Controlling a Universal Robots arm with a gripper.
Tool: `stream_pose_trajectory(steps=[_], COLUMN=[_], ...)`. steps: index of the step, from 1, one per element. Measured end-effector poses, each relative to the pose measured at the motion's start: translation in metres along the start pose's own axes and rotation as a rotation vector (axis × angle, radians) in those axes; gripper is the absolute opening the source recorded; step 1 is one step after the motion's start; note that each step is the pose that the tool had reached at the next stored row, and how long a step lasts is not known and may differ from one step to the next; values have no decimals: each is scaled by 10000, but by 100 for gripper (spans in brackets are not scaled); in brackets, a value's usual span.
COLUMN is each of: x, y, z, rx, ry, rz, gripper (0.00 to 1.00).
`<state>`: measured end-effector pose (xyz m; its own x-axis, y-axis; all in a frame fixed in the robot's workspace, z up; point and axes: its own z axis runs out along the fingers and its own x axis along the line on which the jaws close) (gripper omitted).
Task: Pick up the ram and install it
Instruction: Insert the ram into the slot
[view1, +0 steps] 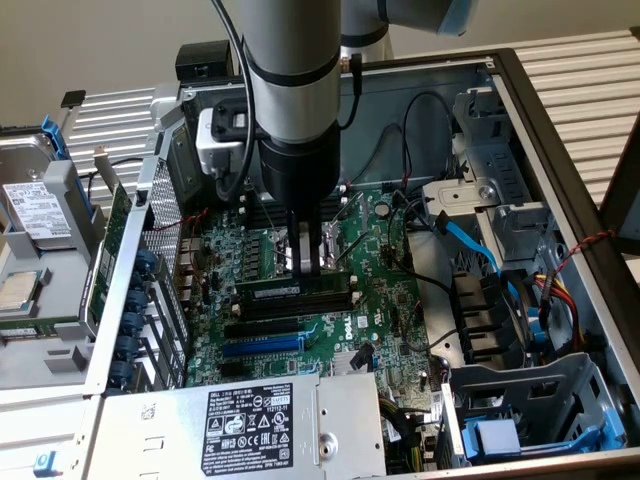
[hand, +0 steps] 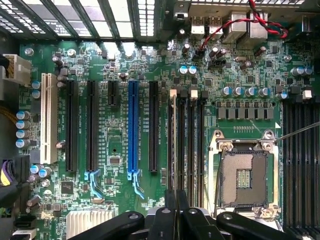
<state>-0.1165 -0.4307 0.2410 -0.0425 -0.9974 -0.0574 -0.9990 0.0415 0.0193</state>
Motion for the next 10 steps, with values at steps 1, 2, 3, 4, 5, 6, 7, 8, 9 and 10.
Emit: stream_pose_trajectory(steps=[1, 2, 3, 4, 5, 6, 7, 8, 9, 10], x=[0, -1, -2, -3, -3, -4, -5, -6, -6, -6], y=[-1, -2, -2, -2, -1, -1, -1, -1, -1, -1], z=[1, 2, 4, 5, 5, 7, 9, 10, 11, 12], rx=[0, 3, 7, 9, 13, 16, 20, 22, 25, 26], ry=[-1, -1, -2, -3, -1, -2, -3, -2, -2, -2], rz=[1, 3, 8, 18, 34, 50, 61, 71, 79, 80], gripper=[12, 12, 12, 12, 12, 12, 12, 12, 12, 12])
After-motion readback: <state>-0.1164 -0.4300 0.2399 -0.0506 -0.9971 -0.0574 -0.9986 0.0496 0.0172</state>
